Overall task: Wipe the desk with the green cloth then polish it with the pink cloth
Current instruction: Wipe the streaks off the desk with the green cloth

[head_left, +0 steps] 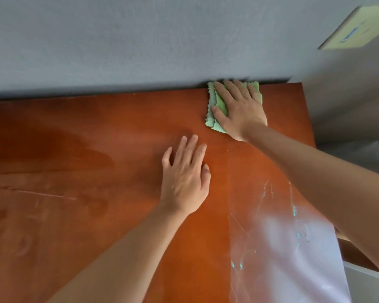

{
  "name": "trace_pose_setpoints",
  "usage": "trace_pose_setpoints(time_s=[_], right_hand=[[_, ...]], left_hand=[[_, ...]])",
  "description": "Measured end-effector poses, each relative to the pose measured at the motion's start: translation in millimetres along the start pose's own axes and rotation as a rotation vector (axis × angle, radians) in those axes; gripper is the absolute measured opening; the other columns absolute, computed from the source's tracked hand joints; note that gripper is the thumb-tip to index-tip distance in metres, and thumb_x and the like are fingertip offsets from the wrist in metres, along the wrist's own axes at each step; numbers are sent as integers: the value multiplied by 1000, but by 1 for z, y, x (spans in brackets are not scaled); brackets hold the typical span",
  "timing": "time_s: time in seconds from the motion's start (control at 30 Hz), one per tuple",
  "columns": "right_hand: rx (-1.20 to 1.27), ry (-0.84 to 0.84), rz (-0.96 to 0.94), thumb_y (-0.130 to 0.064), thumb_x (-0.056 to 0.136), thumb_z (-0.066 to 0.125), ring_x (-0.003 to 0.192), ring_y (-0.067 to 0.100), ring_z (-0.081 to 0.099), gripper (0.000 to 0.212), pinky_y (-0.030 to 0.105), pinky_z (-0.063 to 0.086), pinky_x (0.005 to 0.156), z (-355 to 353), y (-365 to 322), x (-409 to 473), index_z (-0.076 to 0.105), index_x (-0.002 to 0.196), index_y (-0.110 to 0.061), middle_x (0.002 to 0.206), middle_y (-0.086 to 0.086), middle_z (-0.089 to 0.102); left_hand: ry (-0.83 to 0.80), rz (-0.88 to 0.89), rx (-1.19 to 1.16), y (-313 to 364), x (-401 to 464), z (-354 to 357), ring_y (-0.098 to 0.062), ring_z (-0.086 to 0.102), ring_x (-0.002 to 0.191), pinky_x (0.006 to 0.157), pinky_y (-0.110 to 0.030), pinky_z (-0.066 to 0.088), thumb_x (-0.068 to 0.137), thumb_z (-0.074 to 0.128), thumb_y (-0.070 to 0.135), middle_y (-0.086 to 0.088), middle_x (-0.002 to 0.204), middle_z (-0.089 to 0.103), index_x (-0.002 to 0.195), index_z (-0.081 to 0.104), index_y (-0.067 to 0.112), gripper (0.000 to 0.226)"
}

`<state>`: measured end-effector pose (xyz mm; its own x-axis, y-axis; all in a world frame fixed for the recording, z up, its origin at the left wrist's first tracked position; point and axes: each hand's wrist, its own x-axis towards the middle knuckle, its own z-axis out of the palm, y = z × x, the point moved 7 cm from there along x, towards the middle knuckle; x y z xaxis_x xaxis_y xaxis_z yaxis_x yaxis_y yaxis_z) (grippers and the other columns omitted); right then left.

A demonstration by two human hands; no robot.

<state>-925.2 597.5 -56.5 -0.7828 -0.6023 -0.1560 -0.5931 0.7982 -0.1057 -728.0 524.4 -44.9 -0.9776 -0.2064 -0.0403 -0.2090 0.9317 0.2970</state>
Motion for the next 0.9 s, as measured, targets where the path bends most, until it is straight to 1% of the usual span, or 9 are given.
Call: trace_pose_setpoints(time_s=[0.1, 0.23, 0.33, 0.47, 0.57, 0.73, 0.9], right_hand=[[2, 8, -12, -62, 99, 16, 156, 24, 10, 71, 47, 1, 127, 0, 2, 1, 15, 162, -29, 169, 2, 20], [7, 25, -22, -62, 98, 14, 157, 23, 5, 73, 47, -2, 127, 2, 0, -1, 11, 163, -29, 170, 1, 13], [10, 23, 1, -61, 99, 12, 157, 24, -1, 73, 48, -1, 127, 6, 0, -29, 9, 163, -25, 171, 2, 6], [8, 4, -12, -60, 101, 12, 157, 26, -1, 72, 51, 2, 127, 14, -5, -87, 10, 163, -23, 171, 3, 7], [6, 2, -2, -62, 102, 10, 157, 25, -2, 71, 51, 2, 127, 20, -5, -104, 9, 163, -24, 171, 2, 6], [-10, 20, -21, -62, 101, 13, 157, 24, 0, 71, 50, 1, 127, 20, -3, -101, 13, 162, -26, 170, 2, 8], [-35, 10, -33, -62, 101, 14, 157, 22, -3, 71, 49, 0, 127, 13, 14, -66, 8, 163, -29, 171, 0, 5]], left_hand=[[-11, -35, 38, 16, -3, 16, -27, 16, 156, 124, -54, 14, 103, 32, 37, -5, 166, 26, 153, 41, 23, 53], [20, -35, 80, 14, -2, 19, -30, 19, 155, 124, -55, 14, 102, 33, 37, -6, 165, 28, 153, 43, 22, 53], [7, -34, 94, 16, -4, 18, -29, 17, 155, 124, -55, 13, 102, 32, 38, -7, 166, 27, 153, 41, 22, 54], [0, -38, 107, 14, -5, 18, -29, 16, 156, 124, -55, 13, 103, 34, 38, -6, 166, 25, 154, 40, 21, 54], [4, -36, 114, 15, -5, 18, -29, 16, 156, 124, -55, 13, 103, 34, 39, -7, 167, 25, 155, 40, 21, 55], [41, -21, 117, 15, -4, 18, -30, 19, 155, 124, -56, 14, 102, 35, 39, -8, 166, 27, 153, 42, 20, 55], [68, -12, 110, 16, -5, 18, -31, 20, 155, 124, -56, 15, 102, 37, 37, -9, 165, 29, 152, 44, 20, 53]])
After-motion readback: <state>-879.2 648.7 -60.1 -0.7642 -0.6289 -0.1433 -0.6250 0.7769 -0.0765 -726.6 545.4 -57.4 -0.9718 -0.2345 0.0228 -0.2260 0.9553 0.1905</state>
